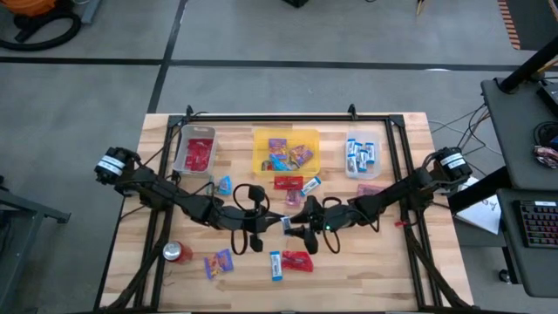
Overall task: Sort candy
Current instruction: Put the white chocolate into the transparent bin
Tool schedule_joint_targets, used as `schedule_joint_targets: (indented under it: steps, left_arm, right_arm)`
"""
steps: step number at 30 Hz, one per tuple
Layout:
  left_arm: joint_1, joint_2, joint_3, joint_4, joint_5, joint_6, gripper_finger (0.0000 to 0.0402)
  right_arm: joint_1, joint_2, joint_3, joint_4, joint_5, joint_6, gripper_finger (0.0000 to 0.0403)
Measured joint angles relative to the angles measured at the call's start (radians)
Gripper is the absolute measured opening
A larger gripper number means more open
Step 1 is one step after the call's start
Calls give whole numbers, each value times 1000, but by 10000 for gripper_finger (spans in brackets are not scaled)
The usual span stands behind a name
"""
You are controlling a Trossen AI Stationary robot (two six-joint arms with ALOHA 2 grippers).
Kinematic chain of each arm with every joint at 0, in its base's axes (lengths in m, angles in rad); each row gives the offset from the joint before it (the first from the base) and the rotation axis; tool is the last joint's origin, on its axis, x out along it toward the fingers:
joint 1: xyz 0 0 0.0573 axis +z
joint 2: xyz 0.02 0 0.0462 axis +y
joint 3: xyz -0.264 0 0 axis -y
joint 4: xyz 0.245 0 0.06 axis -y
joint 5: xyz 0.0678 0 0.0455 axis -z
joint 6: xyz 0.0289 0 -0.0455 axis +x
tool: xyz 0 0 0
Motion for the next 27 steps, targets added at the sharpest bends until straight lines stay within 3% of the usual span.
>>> schedule_joint_targets:
  steps: [12,17,21,27]
  left_arm:
    - [0,0,0,-2,0,5,0]
    - [0,0,0,-6,-29,5,12]
    - [-1,0,0,-15,-113,16,32]
    - [0,-16,0,-108,-178,34,51]
  right_arm:
    - [0,0,0,5,0,-24,41]
    - [0,0,0,6,0,-24,32]
    - [0,0,0,5,4,-27,31]
    - [-19,-20,0,-48,-5,-35,30]
